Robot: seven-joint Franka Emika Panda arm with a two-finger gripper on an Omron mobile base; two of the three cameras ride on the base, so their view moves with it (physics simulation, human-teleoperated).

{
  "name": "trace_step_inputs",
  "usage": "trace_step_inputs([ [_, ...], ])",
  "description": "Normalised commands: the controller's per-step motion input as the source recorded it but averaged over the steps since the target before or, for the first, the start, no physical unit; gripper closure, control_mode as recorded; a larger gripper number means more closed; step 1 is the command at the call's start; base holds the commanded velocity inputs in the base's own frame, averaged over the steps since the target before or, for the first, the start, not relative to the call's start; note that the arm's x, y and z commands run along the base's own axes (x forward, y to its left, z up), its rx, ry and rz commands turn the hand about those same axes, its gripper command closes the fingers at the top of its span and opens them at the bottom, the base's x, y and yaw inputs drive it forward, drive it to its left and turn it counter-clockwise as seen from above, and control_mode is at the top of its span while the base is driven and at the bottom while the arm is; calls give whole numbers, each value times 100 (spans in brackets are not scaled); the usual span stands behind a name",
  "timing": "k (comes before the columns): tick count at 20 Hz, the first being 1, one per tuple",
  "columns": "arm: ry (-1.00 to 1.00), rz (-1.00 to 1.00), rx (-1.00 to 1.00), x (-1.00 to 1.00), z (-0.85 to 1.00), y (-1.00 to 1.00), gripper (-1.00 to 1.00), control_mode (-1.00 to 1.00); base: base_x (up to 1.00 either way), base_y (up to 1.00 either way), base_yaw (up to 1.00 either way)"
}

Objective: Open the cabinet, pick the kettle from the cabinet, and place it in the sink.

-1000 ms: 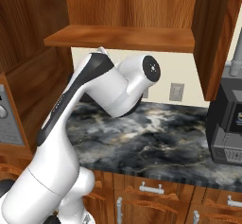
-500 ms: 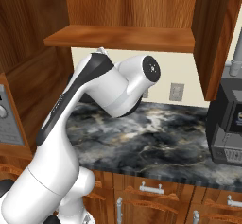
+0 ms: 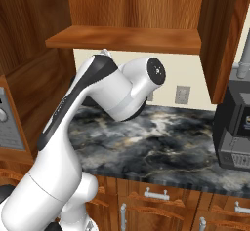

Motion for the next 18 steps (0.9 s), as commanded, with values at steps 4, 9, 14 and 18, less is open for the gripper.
trace_step_inputs([
  [4,0,0,0,0,0,0,100,-100,0,0,0],
  [9,0,0,0,0,0,0,100,-100,0,0,0],
  [14,1,0,0,-4,-1,0,100,-100,0,0,0],
  [18,-3,0,1,-31,-3,-5,100,-100,0,0,0],
])
